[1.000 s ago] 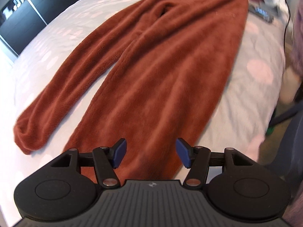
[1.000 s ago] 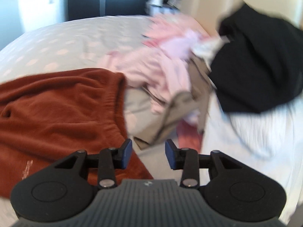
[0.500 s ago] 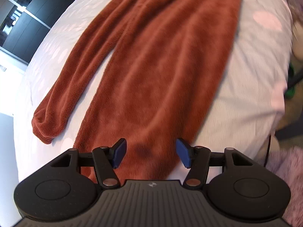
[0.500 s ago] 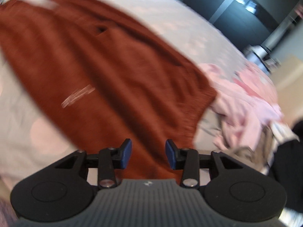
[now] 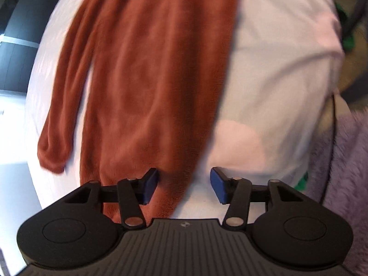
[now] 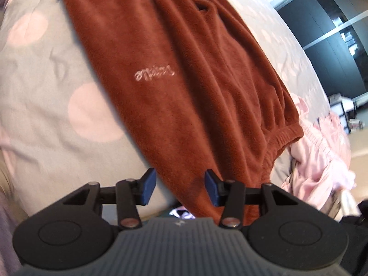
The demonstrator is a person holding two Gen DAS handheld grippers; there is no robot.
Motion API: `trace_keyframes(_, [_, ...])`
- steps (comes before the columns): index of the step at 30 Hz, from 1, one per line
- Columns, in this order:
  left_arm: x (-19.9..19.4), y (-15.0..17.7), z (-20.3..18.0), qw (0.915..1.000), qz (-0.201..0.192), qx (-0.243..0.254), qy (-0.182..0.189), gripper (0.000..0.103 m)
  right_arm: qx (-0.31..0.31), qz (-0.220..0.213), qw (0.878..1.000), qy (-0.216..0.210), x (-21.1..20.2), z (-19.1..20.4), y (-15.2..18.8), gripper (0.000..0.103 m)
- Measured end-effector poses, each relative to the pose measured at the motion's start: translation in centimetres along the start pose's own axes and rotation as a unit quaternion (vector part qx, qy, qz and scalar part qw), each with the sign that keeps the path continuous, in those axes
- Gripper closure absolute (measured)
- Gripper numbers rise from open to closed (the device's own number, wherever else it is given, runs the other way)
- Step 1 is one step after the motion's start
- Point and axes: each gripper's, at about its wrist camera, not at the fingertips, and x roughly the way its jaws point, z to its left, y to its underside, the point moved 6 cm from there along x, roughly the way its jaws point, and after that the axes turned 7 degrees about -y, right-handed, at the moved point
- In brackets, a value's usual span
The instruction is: Fold clothes
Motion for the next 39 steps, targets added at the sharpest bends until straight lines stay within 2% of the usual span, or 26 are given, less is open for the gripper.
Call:
trace_keyframes(1, [0.2, 0.1, 0.4, 0.9999, 0.003, -0.009, -0.009, 0.053, -0.012, 0.002, 1.0, 0.001, 0.1, 0.1, 0.1, 0.053])
trace_keyframes(4, [1.4, 0.6, 0.5, 0.998, 0.023, 0.024, -0.054, 0.054, -0.054, 0.011, 0.998, 0.018, 0.7, 0.7, 0.2, 0.053])
trace_keyframes(6, [2.0, 0.5, 0.2, 0.9977, 0.027, 0.036, -0.052, 0.057, -0.085, 0.025, 0.995, 0.043, 1.5, 0.8, 0.5, 0.053])
trace_keyframes(7, [2.1, 0.5, 0.2, 0.9976, 0.031, 0.04, -0.048, 0.067, -0.101, 0.032, 0.993, 0.056, 1.9, 0.8, 0.6, 0.055])
trace_keyframes(8, [2.2, 0.4, 0.2, 0.9974, 0.035, 0.043, -0.045, 0.084, -0.117, 0.039, 0.99, 0.069, 2.2, 0.8, 0.7, 0.057])
trace_keyframes(9, [2.0, 0.2, 0.7, 0.9977, 0.039, 0.035, -0.043, 0.089, -0.132, 0.046, 0.987, 0.082, 2.6, 0.8, 0.9, 0.061])
trace_keyframes(10, [1.7, 0.3, 1.2, 0.998, 0.036, 0.017, -0.049, 0.095, -0.128, 0.052, 0.986, 0.095, 2.7, 0.4, 0.9, 0.076])
trace_keyframes(11, [1.4, 0.4, 1.8, 0.998, 0.032, -0.001, -0.054, 0.096, -0.117, 0.049, 0.986, 0.104, 2.4, -0.2, 0.9, 0.088])
trace_keyframes(14, [-0.6, 0.7, 4.9, 0.9936, 0.013, -0.068, -0.089, 0.097, -0.087, 0.03, 0.987, 0.13, 0.6, -1.8, 1.0, 0.095])
trace_keyframes(16, [-2.7, 0.8, 6.8, 0.9891, -0.005, -0.099, -0.109, 0.097, -0.067, 0.01, 0.987, 0.143, -1.2, -2.8, 0.7, 0.096])
trace_keyframes(22, [-8.3, 2.0, 13.1, 0.9752, -0.03, -0.141, -0.168, 0.098, -0.056, -0.016, 0.986, 0.156, -6.2, -4.5, -0.2, 0.097])
trace_keyframes(27, [-12.7, 2.4, 13.6, 0.9693, -0.041, -0.138, -0.199, 0.098, -0.039, -0.025, 0.984, 0.171, -10.5, -5.5, -0.7, 0.098])
trace_keyframes(31, [-13.4, 2.2, 13.8, 0.9663, -0.043, -0.149, -0.205, 0.098, -0.032, -0.026, 0.984, 0.175, -12.3, -6.3, -1.0, 0.098])
trace_keyframes(39, [-11.0, 1.5, 14.3, 0.9691, -0.027, -0.154, -0.19, 0.098, -0.012, -0.017, 0.984, 0.175, -10.5, -8.4, -2.8, 0.098])
